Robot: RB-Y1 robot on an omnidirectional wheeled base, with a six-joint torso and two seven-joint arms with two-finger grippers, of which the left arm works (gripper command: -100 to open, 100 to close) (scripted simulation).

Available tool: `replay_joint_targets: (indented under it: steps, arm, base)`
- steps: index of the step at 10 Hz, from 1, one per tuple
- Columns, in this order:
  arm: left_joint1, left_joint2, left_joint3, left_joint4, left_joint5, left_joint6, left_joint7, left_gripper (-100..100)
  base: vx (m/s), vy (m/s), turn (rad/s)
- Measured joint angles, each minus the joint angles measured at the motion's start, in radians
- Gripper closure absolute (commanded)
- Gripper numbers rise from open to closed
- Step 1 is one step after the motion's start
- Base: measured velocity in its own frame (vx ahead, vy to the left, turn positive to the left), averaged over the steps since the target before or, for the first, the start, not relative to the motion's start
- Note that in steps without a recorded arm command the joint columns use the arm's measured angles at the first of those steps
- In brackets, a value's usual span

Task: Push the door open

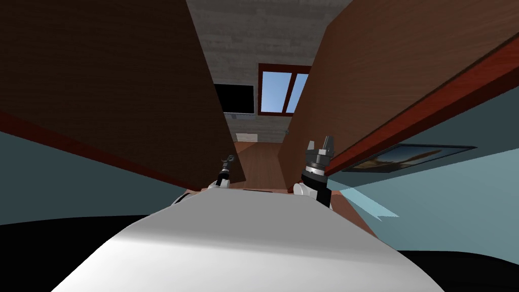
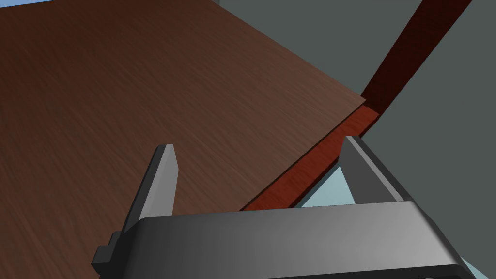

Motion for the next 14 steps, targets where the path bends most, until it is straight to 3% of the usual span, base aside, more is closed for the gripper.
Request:
replay_joint_targets:
  steps: [1,2,3,4,5,7,8,9,11,13,14]
  arm:
    - [0.027,-0.003,0.01,-0.051,0.006,0.032,-0.011,100]
    - [0.032,-0.002,0.015,-0.052,0.009,0.036,-0.015,100]
    - [0.023,0.0,0.018,-0.033,0.011,0.021,-0.014,100]
    - [-0.007,-0.001,0.03,0.033,0.017,-0.011,-0.015,100]
    - [-0.01,0.005,0.034,0.05,0.02,-0.021,-0.011,100]
    - [0.015,0.002,0.042,-0.008,0.024,0.006,-0.022,100]
    - [-0.007,0.002,0.051,0.039,0.029,-0.01,-0.024,100]
    - [-0.006,0.004,0.056,0.047,0.033,-0.017,-0.023,100]
    - [0.05,0.0,0.071,-0.06,0.041,0.031,-0.043,100]
    - [0.027,0.009,0.079,-0.019,0.046,0.017,-0.04,100]
    - [-0.008,0.015,0.082,0.053,0.048,-0.014,-0.031,100]
  base:
    - [0.155,-0.028,0.052]
    - [0.062,-0.019,0.012]
    - [0.138,-0.054,0.041]
    - [0.156,-0.045,0.049]
    - [0.082,-0.009,0.021]
    - [0.078,-0.001,0.029]
    - [0.149,-0.035,0.039]
    - [0.079,-0.028,0.02]
    - [0.12,-0.047,0.05]
    - [0.074,-0.011,0.041]
    - [0.079,-0.018,0.001]
